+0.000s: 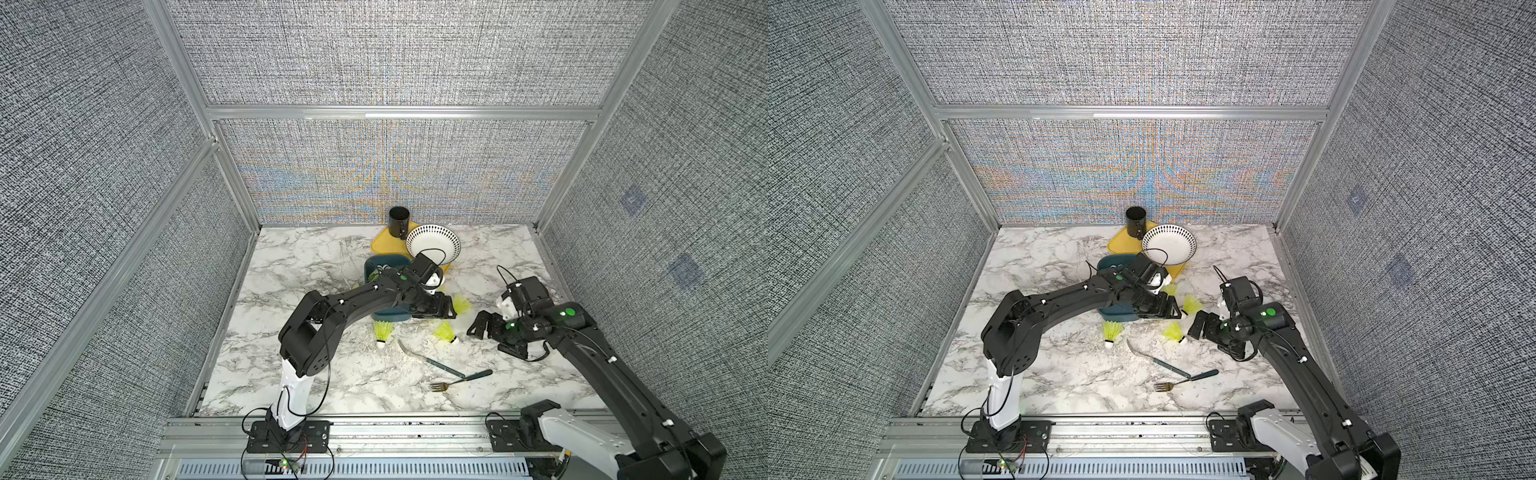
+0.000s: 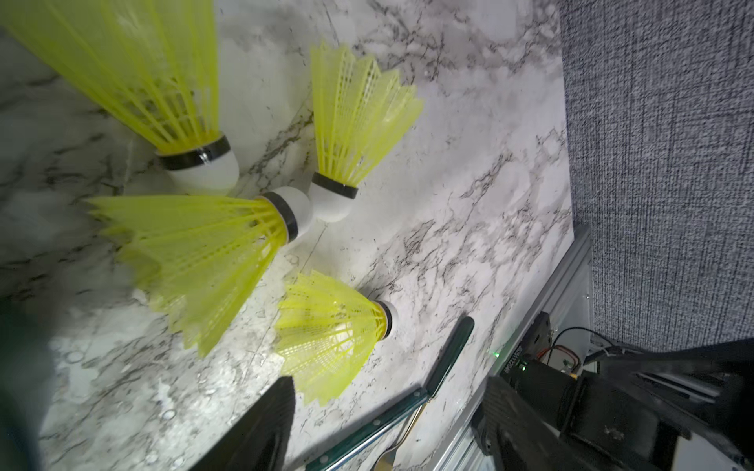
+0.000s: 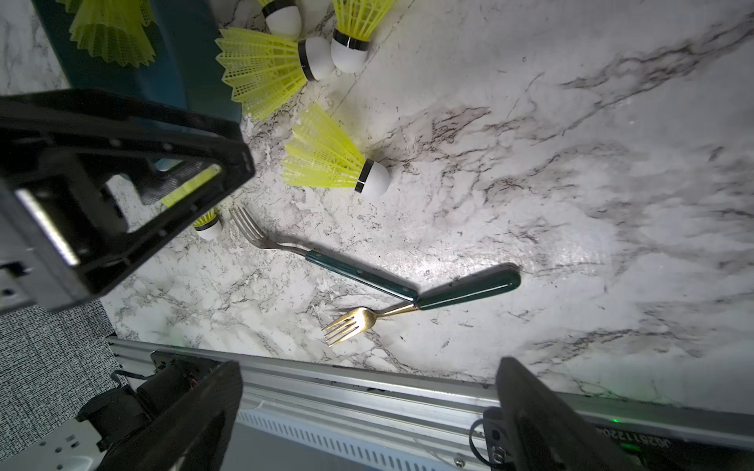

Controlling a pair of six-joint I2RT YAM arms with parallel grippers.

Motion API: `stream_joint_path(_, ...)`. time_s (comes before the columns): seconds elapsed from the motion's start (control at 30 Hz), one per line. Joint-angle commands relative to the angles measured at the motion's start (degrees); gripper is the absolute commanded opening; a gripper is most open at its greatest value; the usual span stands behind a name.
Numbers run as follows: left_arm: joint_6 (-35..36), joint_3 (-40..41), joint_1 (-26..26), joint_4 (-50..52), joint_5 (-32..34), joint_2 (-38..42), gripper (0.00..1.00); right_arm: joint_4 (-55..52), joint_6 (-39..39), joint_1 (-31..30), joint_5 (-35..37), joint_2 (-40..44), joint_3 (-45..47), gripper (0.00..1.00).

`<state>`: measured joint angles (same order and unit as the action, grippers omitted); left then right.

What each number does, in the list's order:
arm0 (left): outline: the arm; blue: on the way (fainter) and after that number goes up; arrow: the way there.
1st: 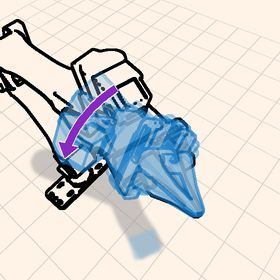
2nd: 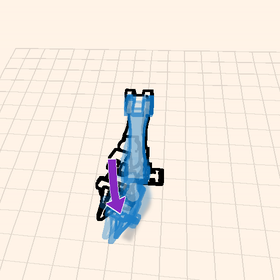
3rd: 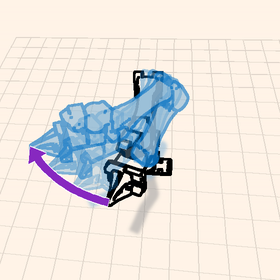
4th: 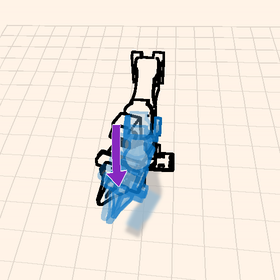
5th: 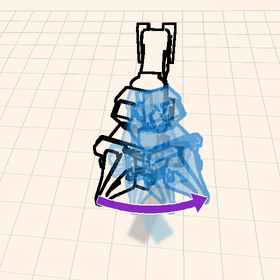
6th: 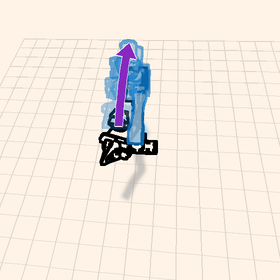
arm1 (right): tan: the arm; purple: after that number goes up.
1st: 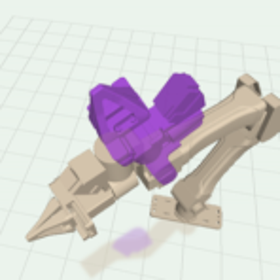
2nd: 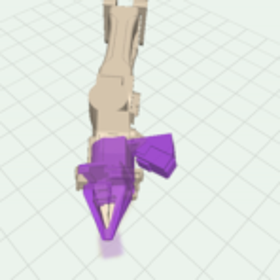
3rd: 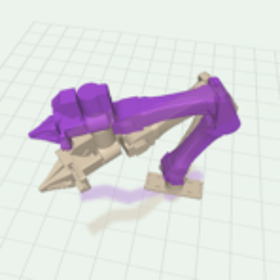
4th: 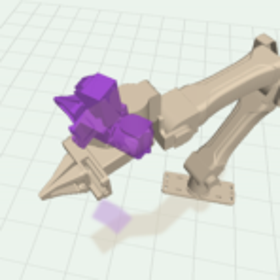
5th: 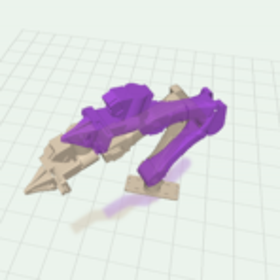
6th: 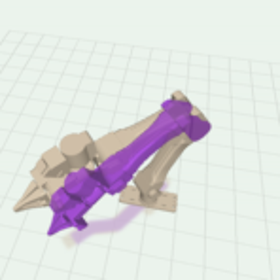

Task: Put the shuttlecocks into the storage box
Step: Pick up the shuttlecock at the center of the board.

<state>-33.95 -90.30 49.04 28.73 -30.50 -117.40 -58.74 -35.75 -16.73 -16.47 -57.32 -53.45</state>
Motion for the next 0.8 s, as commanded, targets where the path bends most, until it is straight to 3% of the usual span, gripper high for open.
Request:
stream_joint_path(0.0, 4.01, -1.72, 0.01, 4.54, -3.15, -1.53, 0.76, 3.24, 0.51, 0.67, -1.94, 2.73, 2.03, 0.99)
stream_joint_path(0.17, 5.61, -3.80, 0.01, 6.85, -3.70, -3.50, 0.75, 6.92, -0.48, 3.29, -5.95, 5.71, 7.06, 0.99)
stream_joint_path(0.53, 7.39, -6.39, 0.18, 8.53, -3.49, -6.44, 0.67, 8.36, 0.35, 4.50, -8.63, 4.11, 6.61, 0.99)
stream_joint_path(0.77, 7.59, -9.74, 0.52, 8.70, -4.08, -9.23, 0.53, 8.84, 0.50, 4.45, -9.63, 3.45, 6.87, 0.99)
